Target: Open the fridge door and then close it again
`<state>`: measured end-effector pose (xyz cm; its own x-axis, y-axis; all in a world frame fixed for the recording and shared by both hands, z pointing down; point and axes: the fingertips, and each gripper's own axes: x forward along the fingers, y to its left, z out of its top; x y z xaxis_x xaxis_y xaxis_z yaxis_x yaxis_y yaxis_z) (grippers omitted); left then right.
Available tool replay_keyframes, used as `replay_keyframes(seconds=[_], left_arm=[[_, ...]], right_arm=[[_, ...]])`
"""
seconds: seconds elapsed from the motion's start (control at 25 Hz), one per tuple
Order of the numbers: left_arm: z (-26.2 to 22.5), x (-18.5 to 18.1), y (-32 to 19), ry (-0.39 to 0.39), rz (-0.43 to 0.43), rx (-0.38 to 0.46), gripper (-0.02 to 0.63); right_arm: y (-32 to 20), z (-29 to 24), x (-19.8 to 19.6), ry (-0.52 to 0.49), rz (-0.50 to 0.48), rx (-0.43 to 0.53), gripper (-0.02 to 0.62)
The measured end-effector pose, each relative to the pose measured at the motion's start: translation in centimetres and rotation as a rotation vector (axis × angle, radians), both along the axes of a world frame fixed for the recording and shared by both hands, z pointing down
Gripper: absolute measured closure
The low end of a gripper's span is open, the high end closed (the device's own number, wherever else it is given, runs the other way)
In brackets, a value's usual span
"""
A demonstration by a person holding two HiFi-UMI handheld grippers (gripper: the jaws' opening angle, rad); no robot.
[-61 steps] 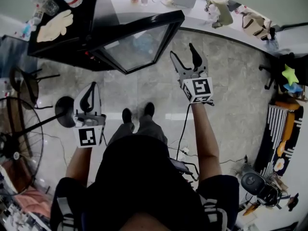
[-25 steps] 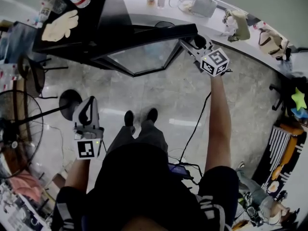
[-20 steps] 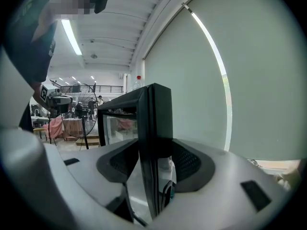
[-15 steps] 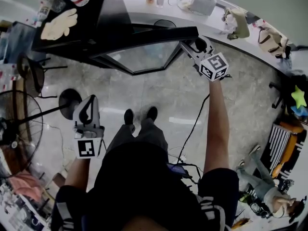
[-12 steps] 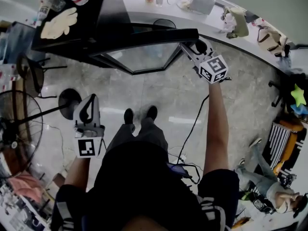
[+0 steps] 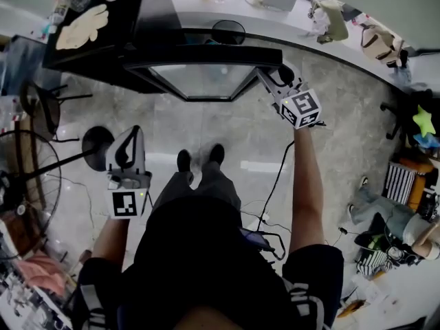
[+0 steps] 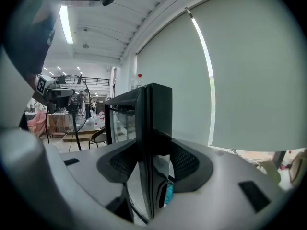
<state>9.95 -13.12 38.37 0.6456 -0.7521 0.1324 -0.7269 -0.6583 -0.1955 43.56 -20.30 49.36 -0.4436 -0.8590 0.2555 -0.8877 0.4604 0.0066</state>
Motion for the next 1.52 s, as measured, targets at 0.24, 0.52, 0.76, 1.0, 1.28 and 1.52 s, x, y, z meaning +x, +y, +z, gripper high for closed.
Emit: replay_keyframes(seconds=[0.24,0.52,0.76,1.0,1.28,1.52], left_arm=[[-0.6,0.3,0.8,0.019,0.031,0.016,0.583],[-1.2,0.1,1.9,0.028,0.040,0.024,0.583],[-1.5,0.0,2.6,0.029,0.023,0.027,0.583],[-1.3,-0.3,3.2,0.038,-0.017,0.023,0.583],[-1.5,-1.3,4.7,0.050,-0.022,0.027,0.583],[-1.5,-3.2,5.2,0.064,0.005,0.020,0.583]], right_arm=[[2.9,-0.1,-1.1,0.004,0.046,-0.011,0.379],[6.0,-0.3,-2.6,-0.002,0.093,-0.027,0.380],[8.0,-0.6,-3.5,0.004,0.116,-0.025,0.380],[9.8,-0.3,-4.6,0.008,0.140,-0.032,0.380],[12.3,-0.2,-6.7,0.017,0.164,-0.038,0.382],[14.6,-0.4,-9.2,0.027,0.203,-0.041,0.383]])
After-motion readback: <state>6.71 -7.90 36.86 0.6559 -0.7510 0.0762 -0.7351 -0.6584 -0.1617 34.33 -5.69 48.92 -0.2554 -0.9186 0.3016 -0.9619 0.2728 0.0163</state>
